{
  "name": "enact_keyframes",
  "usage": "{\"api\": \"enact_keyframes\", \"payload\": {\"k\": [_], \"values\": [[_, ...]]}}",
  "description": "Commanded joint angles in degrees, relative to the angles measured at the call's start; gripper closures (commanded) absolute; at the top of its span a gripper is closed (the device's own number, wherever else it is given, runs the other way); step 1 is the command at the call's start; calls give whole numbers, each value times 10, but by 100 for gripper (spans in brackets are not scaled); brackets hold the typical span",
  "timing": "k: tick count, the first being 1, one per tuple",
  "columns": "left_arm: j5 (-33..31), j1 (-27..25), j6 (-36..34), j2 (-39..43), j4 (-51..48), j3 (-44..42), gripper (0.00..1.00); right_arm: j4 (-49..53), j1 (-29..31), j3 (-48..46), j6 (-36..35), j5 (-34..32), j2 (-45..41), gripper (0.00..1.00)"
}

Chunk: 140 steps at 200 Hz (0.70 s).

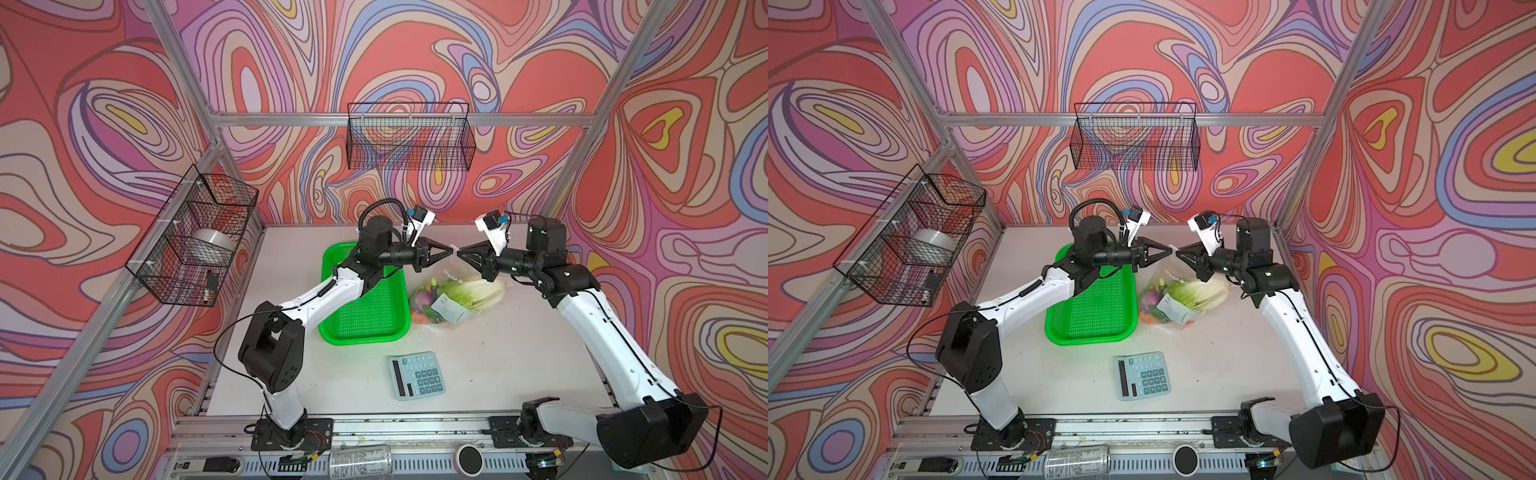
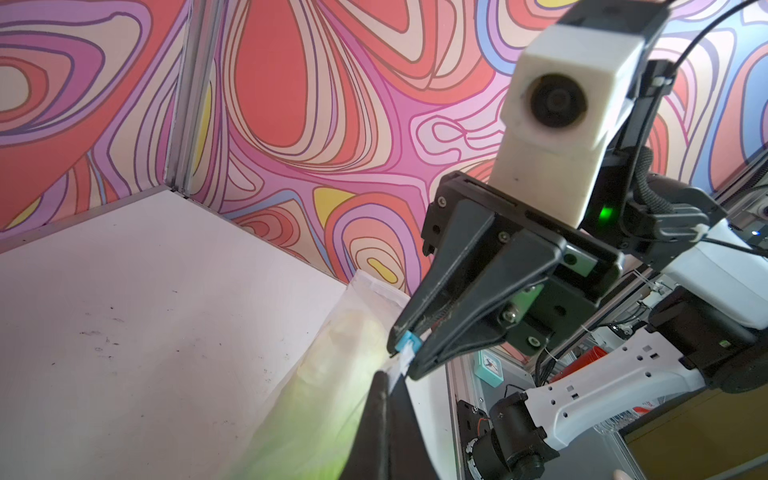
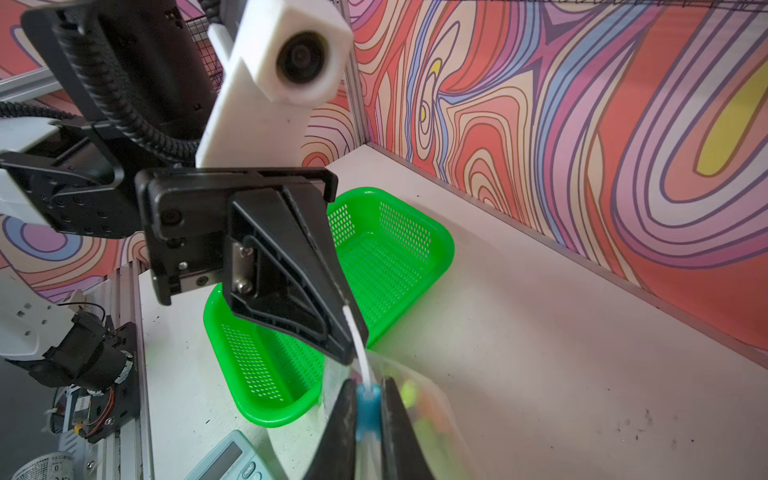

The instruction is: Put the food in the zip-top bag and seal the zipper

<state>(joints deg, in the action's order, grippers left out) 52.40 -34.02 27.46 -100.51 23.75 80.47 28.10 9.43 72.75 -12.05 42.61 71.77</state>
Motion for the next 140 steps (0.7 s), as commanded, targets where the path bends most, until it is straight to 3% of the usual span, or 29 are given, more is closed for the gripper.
{"api": "enact_keyframes", "payload": {"k": [1, 67, 140], "values": [[-12, 13, 11, 31, 63, 4, 100, 21, -6, -6, 9, -27, -11, 87], [-104, 39, 0, 15, 5, 37, 100, 50, -7, -9, 25, -112, -34, 87], [-174, 43, 7, 2, -2, 66, 100, 152, -7, 19, 46, -196, -48, 87]]}}
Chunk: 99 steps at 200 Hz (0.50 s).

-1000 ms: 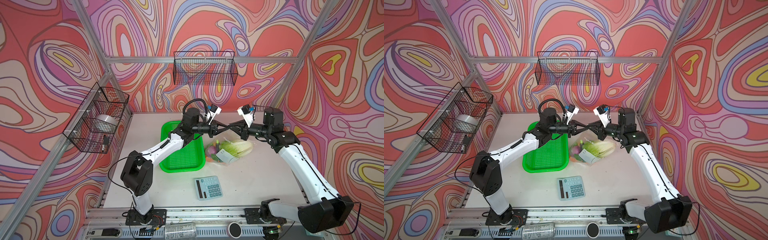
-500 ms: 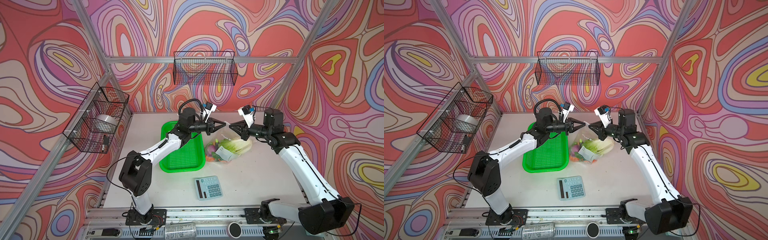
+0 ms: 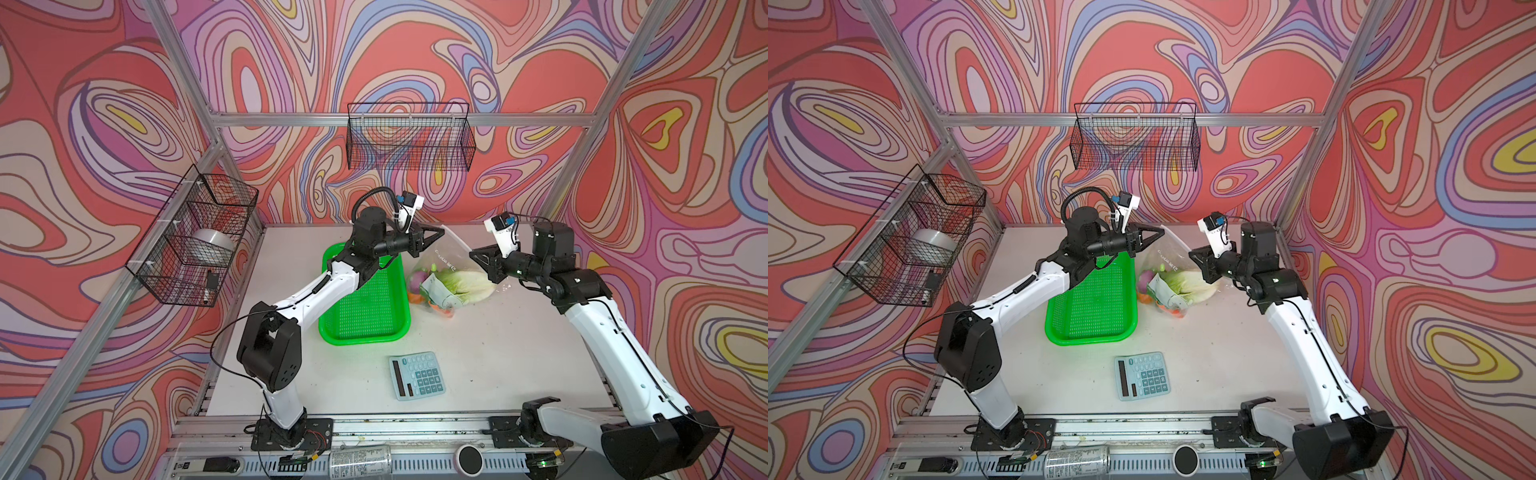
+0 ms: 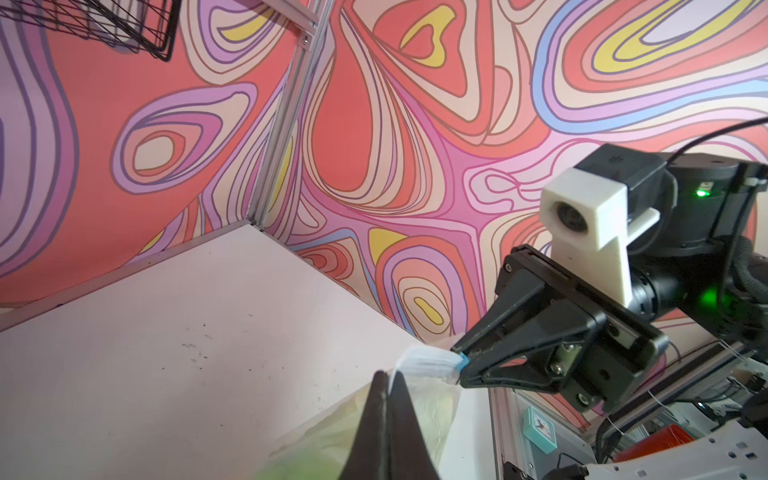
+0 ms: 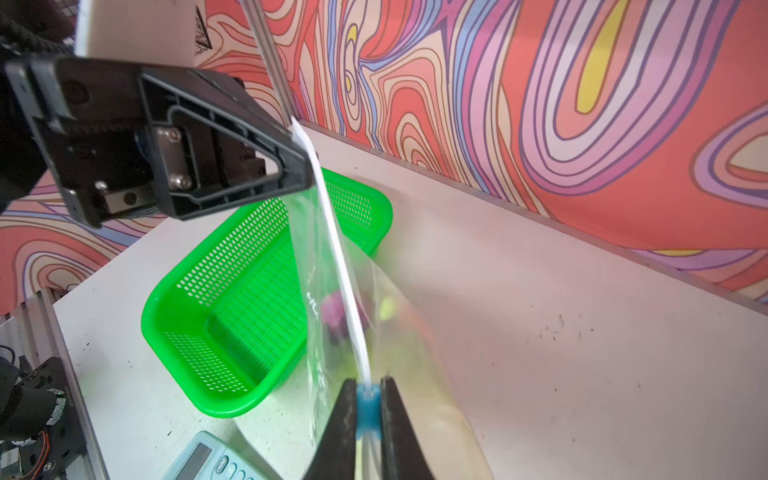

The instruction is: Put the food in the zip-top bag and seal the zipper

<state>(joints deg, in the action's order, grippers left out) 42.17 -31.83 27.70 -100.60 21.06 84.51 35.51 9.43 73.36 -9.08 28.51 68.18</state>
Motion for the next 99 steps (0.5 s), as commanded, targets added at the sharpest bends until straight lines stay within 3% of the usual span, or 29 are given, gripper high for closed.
{"api": "enact_keyframes", "payload": {"k": [1, 31, 99], "values": [[-73, 21, 4, 2, 23, 26, 100, 80, -6, 13, 17, -56, -13, 87], [-115, 25, 2, -15, 17, 27, 100, 115, -6, 11, 33, -67, -23, 87], [-145, 41, 33, -48, 37, 24, 100, 172, -6, -20, 47, -95, -69, 86]]}}
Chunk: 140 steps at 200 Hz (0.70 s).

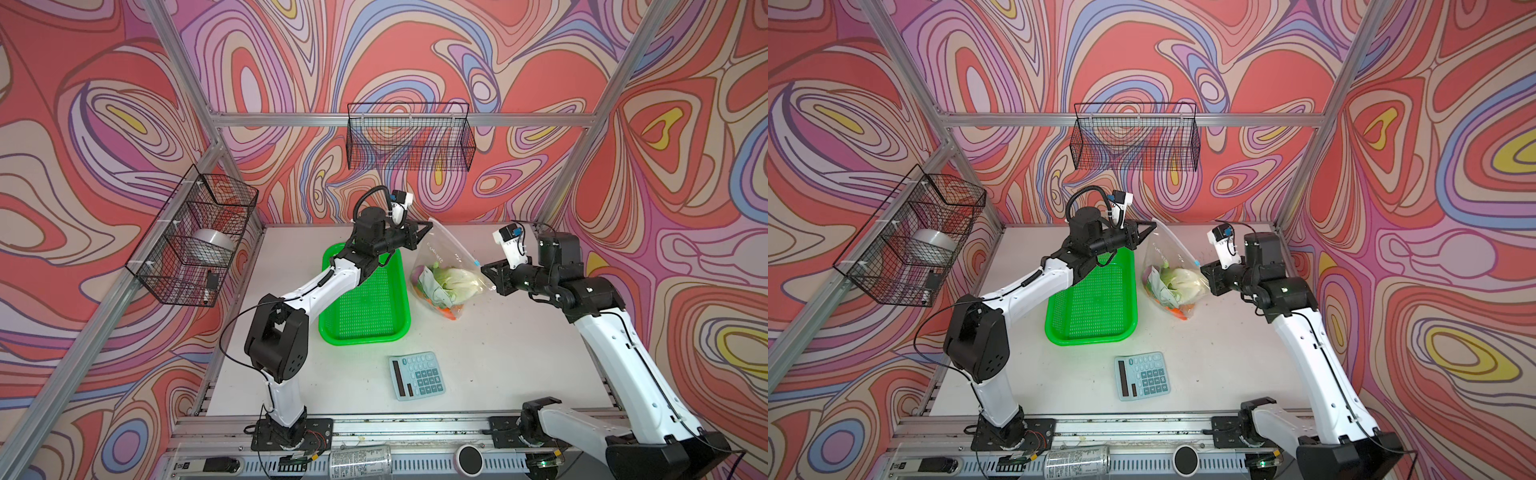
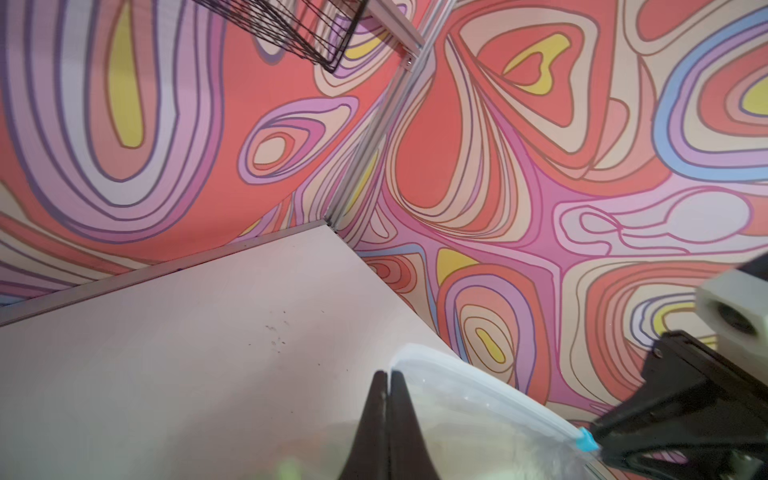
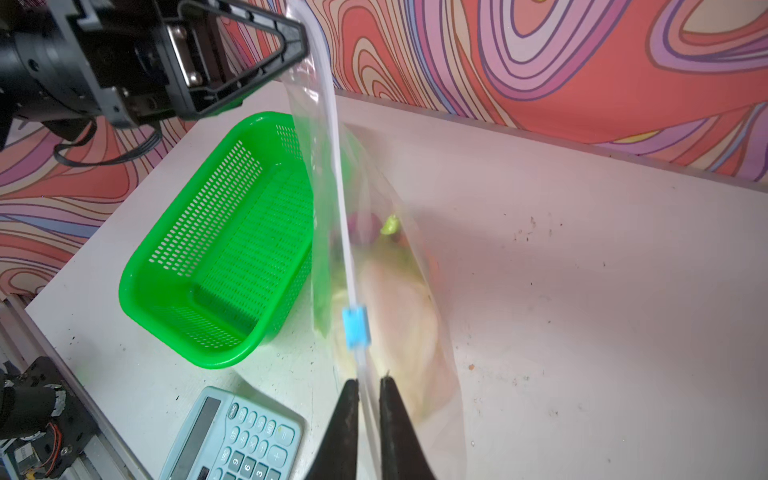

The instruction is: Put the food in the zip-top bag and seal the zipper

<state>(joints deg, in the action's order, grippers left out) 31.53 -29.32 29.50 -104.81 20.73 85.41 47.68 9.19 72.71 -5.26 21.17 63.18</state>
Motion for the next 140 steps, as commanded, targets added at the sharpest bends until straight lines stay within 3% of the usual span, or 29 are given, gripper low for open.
{"api": "enact_keyframes", "payload": {"k": [1, 80, 93, 118, 140], "values": [[-39, 17, 15, -6, 40, 15, 100, 52, -4, -14, 9, -22, -20, 86], [-19, 18, 19, -9, 43, 9, 100, 61, -4, -21, 5, -34, -35, 85], [6, 19, 18, -12, 47, 13, 100, 43, -4, -13, 5, -34, -32, 80], [69, 19, 23, -15, 88, 4, 100, -14, -4, 3, -1, -34, -6, 59], [92, 19, 22, -10, 97, -11, 100, -60, -5, 22, -16, -11, 34, 52]]}}
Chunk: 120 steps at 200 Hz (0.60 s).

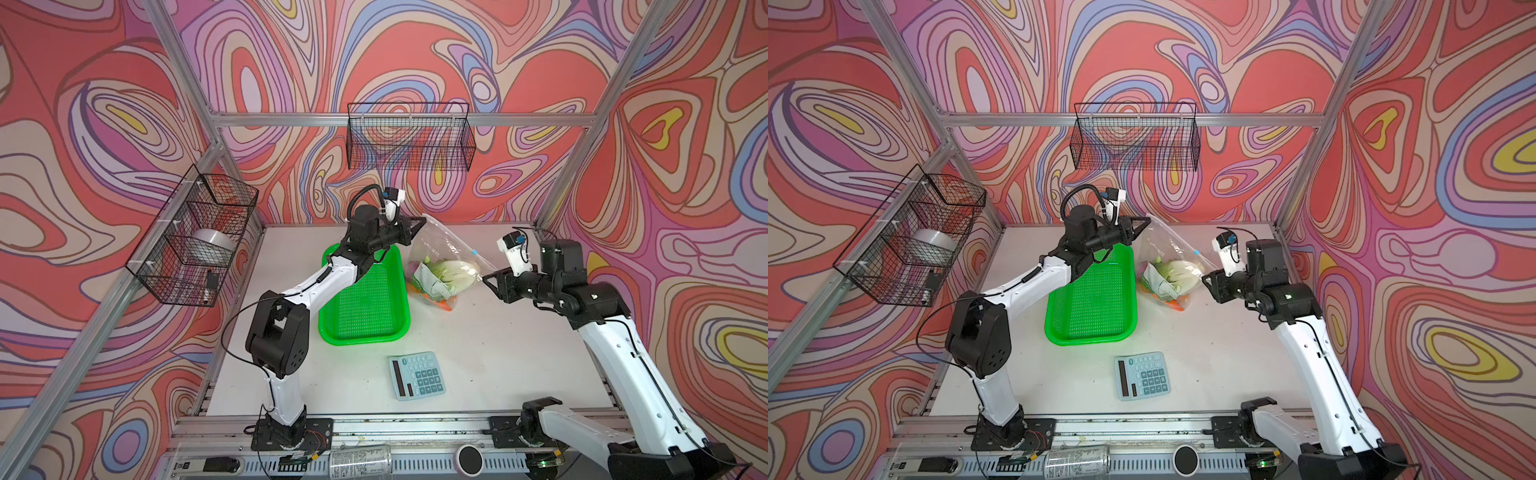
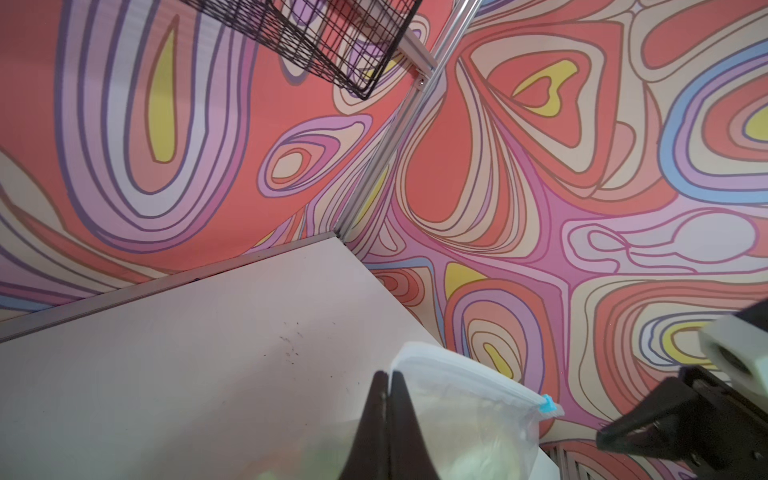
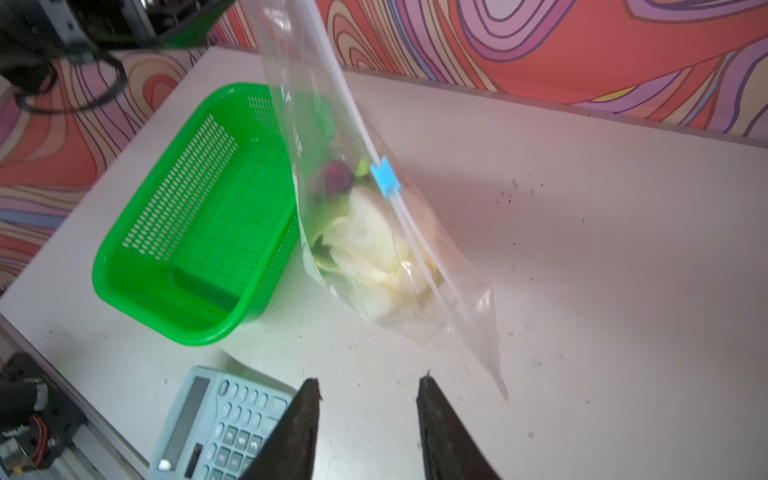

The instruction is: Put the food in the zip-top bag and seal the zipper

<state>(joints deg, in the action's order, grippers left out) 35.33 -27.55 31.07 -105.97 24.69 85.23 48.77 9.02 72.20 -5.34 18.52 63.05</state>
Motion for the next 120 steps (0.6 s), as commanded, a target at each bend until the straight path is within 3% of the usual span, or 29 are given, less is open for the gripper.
{"api": "enact_keyframes", "payload": {"k": [1, 64, 120], "values": [[54, 1, 6, 2, 57, -10, 100, -73, -3, 28, -15, 17, 37, 52], [65, 4, -13, 9, 40, -18, 100, -106, -9, 65, -90, 91, 101, 53], [68, 9, -14, 13, 41, -18, 100, -114, -45, 47, -111, 140, 115, 60]]}}
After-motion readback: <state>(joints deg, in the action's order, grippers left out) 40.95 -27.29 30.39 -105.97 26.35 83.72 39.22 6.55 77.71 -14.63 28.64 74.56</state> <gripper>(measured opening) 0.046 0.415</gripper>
